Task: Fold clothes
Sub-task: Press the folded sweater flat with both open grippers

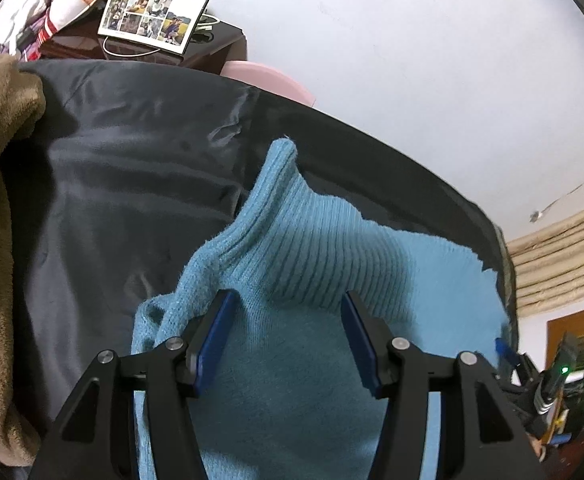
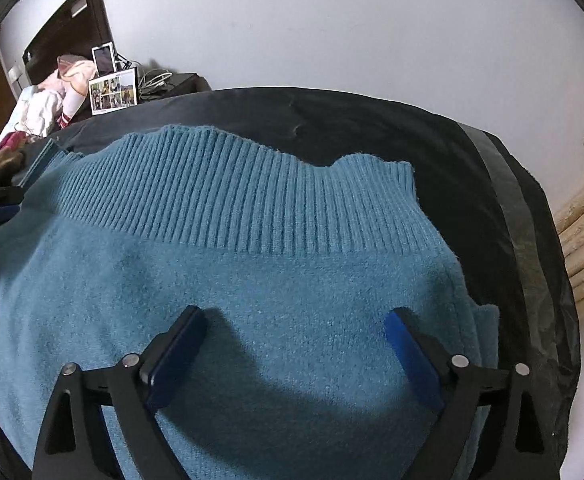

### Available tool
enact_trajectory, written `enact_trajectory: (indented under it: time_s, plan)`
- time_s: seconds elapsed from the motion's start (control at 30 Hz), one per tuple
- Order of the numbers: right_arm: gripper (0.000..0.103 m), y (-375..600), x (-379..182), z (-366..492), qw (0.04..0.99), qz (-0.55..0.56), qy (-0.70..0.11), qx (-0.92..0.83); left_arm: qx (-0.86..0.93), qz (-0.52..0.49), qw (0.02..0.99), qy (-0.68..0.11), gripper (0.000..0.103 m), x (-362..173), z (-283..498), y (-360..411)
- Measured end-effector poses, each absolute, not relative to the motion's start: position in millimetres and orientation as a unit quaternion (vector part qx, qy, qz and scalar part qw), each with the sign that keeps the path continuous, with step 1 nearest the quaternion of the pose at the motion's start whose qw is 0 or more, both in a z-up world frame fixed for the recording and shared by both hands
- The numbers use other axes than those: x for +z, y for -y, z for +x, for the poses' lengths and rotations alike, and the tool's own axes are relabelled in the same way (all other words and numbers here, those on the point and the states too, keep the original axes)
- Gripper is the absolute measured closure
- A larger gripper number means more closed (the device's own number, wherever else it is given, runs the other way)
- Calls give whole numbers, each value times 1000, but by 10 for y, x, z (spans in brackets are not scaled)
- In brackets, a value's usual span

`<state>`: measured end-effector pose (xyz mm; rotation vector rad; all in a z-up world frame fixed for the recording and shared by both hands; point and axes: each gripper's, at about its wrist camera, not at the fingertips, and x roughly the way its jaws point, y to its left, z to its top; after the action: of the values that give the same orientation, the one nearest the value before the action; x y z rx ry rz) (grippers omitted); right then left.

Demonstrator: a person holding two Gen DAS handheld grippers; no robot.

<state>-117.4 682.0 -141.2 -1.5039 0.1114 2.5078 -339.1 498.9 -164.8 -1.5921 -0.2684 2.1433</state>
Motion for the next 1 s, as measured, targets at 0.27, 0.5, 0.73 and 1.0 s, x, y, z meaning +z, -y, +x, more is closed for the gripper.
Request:
enact_trajectory:
  time_s: [0.27, 0.5, 0.73, 1.0]
  plan:
    - [8, -6894, -1226, -829, 124, -496, -96, 854, 789, -573, 218, 48, 25, -1426, -3076, -4957]
    - [8, -6979, -1110, -171, 130, -482, -147, 854, 780, -589, 206, 47, 25, -1496, -2709, -4712]
    - [8, -6887, -1171, 250, 127, -506, -131, 843, 771, -605, 195, 55, 24, -1555, -2383, -4524]
    - [7, -6766, -1495, 372, 118, -549, -110, 820, 779, -596, 193, -1, 24, -1599, -2153, -4531]
